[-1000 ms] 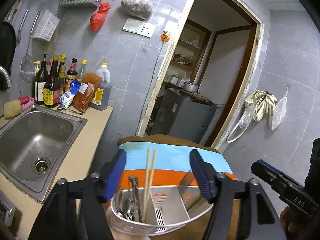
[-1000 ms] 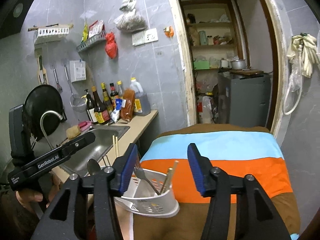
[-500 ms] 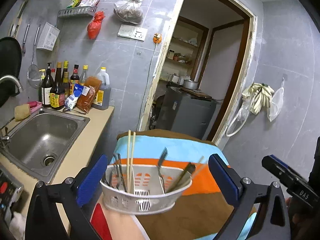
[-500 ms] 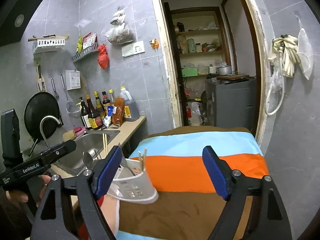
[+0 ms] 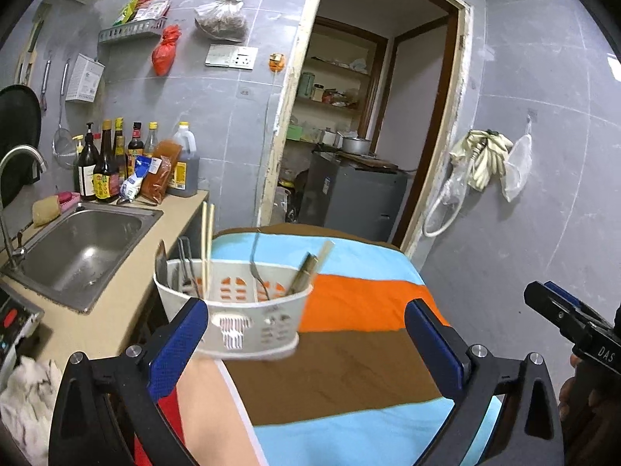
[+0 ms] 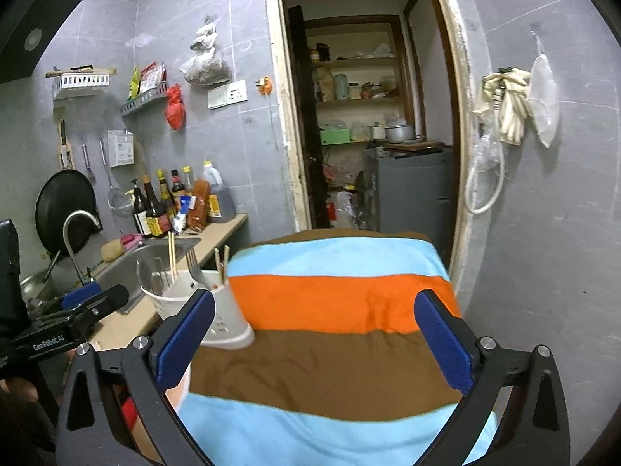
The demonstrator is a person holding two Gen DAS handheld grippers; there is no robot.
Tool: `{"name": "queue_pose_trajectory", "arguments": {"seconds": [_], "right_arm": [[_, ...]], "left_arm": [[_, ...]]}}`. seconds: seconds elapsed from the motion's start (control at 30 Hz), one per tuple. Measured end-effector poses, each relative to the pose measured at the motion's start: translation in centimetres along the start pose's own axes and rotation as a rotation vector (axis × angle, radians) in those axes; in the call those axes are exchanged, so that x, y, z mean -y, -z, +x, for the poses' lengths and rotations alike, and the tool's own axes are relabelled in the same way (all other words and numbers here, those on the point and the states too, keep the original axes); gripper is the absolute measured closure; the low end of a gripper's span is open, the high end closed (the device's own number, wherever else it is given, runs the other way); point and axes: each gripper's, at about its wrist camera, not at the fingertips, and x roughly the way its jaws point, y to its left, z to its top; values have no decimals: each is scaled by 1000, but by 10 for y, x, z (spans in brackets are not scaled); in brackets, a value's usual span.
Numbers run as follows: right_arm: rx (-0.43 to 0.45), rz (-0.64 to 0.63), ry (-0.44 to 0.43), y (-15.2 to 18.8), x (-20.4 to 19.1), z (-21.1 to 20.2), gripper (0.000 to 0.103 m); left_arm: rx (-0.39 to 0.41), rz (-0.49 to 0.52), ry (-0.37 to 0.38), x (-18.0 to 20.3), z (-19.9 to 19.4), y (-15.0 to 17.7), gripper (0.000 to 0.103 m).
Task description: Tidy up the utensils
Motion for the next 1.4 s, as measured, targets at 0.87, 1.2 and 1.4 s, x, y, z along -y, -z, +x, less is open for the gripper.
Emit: {"name": "queue_pose_trajectory", "arguments": {"seconds": [0.87, 1.2, 1.4], "right_arm": [[-83, -26, 125, 49, 35, -76, 2], [-74, -27, 138, 50, 35, -88, 2], [-77, -20, 139, 53, 34, -92, 2]], "left_arm": [[37, 34, -100, 41, -80, 47, 1], [52, 42, -131, 43, -95, 51, 1], [50, 39, -132, 43, -96, 51, 1]]}}
